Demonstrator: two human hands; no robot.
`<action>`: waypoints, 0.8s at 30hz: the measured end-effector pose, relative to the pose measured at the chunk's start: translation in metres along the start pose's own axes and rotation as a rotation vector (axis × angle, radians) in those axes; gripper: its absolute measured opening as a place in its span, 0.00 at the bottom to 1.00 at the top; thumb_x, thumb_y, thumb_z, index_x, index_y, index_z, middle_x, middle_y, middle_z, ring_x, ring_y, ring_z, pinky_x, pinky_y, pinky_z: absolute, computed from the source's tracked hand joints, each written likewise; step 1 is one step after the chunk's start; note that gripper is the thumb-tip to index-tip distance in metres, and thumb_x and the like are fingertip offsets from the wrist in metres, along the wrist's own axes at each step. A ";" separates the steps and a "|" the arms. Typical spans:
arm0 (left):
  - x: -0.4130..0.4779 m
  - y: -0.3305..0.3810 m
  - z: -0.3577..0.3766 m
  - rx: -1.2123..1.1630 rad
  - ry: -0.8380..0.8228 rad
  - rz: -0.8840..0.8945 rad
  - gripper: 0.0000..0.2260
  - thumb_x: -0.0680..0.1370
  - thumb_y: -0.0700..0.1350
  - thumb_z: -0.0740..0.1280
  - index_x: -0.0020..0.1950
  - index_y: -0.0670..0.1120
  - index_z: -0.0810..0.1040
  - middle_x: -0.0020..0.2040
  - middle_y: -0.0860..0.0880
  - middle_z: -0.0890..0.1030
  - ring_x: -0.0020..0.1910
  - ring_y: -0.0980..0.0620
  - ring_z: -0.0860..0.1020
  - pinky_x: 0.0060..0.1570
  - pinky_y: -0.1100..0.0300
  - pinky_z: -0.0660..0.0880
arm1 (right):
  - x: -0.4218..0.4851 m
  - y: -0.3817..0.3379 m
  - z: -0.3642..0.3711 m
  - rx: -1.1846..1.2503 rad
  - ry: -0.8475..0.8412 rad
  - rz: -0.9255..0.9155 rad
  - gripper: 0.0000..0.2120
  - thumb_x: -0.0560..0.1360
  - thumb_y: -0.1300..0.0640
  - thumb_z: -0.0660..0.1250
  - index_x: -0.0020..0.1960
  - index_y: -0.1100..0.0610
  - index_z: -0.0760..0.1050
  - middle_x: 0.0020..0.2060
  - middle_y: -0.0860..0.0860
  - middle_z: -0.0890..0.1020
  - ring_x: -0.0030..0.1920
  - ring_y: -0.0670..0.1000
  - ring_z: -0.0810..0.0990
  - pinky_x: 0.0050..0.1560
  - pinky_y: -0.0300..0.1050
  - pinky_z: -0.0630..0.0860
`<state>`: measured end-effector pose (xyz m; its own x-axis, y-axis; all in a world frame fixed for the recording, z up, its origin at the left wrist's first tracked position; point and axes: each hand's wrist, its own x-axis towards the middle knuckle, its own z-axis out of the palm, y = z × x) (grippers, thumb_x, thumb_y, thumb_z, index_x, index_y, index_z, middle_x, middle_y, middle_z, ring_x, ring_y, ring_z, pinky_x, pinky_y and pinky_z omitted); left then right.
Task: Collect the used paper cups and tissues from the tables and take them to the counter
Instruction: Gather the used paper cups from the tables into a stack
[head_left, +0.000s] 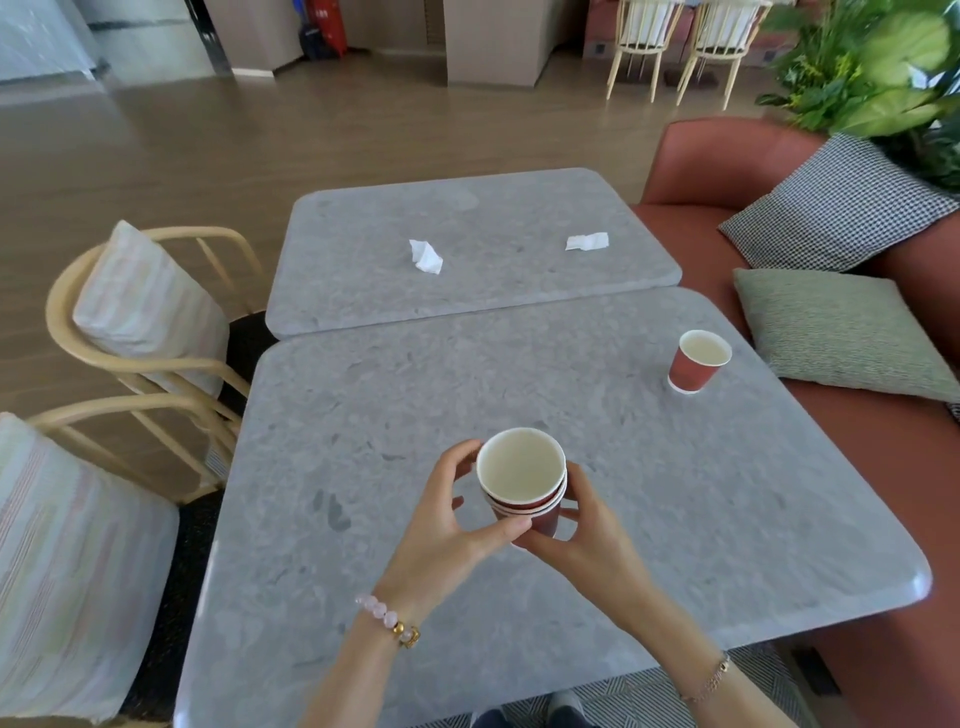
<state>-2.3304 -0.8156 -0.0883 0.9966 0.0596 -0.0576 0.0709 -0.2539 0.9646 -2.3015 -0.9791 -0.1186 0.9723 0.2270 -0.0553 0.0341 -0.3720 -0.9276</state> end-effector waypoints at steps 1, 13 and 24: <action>0.000 -0.001 -0.004 0.013 0.002 0.005 0.32 0.61 0.59 0.74 0.62 0.61 0.67 0.61 0.68 0.71 0.64 0.67 0.66 0.64 0.58 0.66 | 0.001 0.002 -0.001 -0.002 0.010 0.006 0.27 0.63 0.49 0.78 0.55 0.37 0.67 0.50 0.33 0.79 0.53 0.36 0.77 0.53 0.31 0.73; 0.009 0.001 -0.016 0.712 0.217 0.354 0.20 0.75 0.51 0.59 0.63 0.43 0.74 0.58 0.47 0.78 0.57 0.45 0.76 0.56 0.51 0.72 | -0.003 0.007 -0.017 -0.017 0.077 0.069 0.28 0.63 0.51 0.79 0.54 0.35 0.66 0.51 0.32 0.77 0.52 0.34 0.76 0.46 0.26 0.71; 0.031 0.008 0.010 0.977 0.199 0.585 0.16 0.76 0.47 0.58 0.55 0.41 0.79 0.48 0.46 0.82 0.47 0.43 0.80 0.50 0.47 0.76 | -0.016 0.018 -0.051 0.013 0.222 0.145 0.29 0.64 0.51 0.78 0.55 0.35 0.66 0.51 0.33 0.78 0.52 0.34 0.76 0.46 0.30 0.72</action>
<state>-2.2986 -0.8254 -0.0851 0.8695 -0.1847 0.4581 -0.3099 -0.9262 0.2147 -2.3050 -1.0353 -0.1155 0.9938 -0.0310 -0.1067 -0.1106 -0.3740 -0.9208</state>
